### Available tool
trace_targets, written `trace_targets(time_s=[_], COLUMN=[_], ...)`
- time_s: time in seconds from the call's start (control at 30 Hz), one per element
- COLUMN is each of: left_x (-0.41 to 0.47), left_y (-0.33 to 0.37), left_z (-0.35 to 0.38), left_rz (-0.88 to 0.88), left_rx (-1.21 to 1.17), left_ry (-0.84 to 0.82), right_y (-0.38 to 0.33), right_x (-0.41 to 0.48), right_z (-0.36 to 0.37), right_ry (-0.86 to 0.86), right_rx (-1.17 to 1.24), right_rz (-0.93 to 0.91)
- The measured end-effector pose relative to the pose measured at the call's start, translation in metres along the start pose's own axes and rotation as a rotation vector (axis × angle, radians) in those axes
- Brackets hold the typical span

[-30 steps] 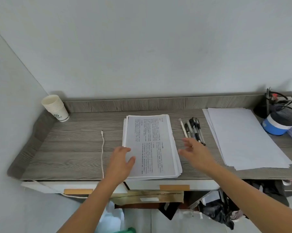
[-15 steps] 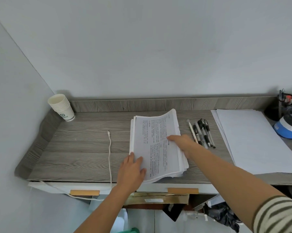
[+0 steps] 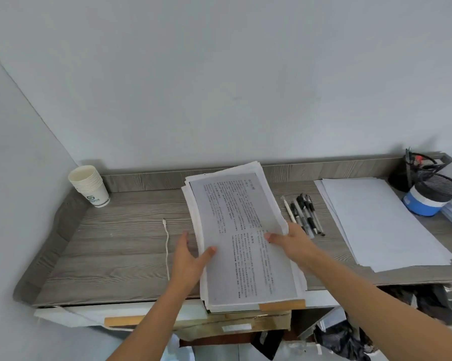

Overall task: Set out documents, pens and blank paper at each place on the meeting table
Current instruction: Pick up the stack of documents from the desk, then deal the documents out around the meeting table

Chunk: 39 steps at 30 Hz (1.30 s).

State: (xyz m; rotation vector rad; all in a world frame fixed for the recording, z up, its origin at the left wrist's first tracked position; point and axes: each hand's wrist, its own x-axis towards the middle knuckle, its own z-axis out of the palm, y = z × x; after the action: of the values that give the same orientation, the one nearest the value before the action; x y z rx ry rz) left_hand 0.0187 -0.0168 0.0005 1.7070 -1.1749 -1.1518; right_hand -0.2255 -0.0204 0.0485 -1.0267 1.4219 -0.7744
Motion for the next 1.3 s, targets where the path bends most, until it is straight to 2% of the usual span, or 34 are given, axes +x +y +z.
trace_targets(time_s=[0.07, 0.13, 0.23, 0.4, 0.5, 0.73, 0.83, 0.93, 1.0, 1.2, 1.3], left_x=[0.000, -0.005, -0.022, -0.070, -0.102, -0.174, -0.217, -0.266, -0.299, -0.384, -0.415], left_y=[0.021, 0.037, 0.053, 0.064, 0.067, 0.071, 0.070, 0.069, 0.067, 0.059, 0.051], left_z=[-0.004, -0.005, 0.011, 0.051, 0.066, 0.112, 0.146, 0.185, 0.212, 0.295, 0.341], left_rz=[-0.049, -0.100, -0.134, -0.067, -0.035, -0.011, -0.074, -0.041, -0.013, -0.113, -0.098], left_rx=[-0.276, -0.489, -0.562, -0.398, -0.322, -0.147, -0.111, -0.048, -0.003, 0.181, 0.294], left_ry=[-0.083, -0.245, -0.421, -0.576, -0.701, -0.905, -0.973, -1.059, -1.136, -1.429, -1.549], right_y=[-0.003, -0.001, 0.010, 0.044, 0.065, 0.127, 0.157, 0.187, 0.207, 0.257, 0.279], right_x=[-0.021, -0.043, -0.076, -0.133, -0.170, -0.270, -0.328, -0.386, -0.423, -0.518, -0.555], right_z=[-0.011, -0.022, -0.036, -0.061, -0.076, -0.094, -0.104, -0.113, -0.118, -0.136, -0.148], right_ry=[-0.025, -0.034, -0.016, 0.051, 0.146, 0.366, 0.494, 0.634, 0.753, 1.129, 1.264], right_rx=[0.052, 0.129, 0.212, 0.296, 0.411, 0.473, 0.530, 0.596, 0.617, 0.728, 0.799], right_rz=[-0.044, -0.056, -0.056, -0.019, -0.012, 0.018, 0.010, -0.007, -0.016, -0.036, -0.018])
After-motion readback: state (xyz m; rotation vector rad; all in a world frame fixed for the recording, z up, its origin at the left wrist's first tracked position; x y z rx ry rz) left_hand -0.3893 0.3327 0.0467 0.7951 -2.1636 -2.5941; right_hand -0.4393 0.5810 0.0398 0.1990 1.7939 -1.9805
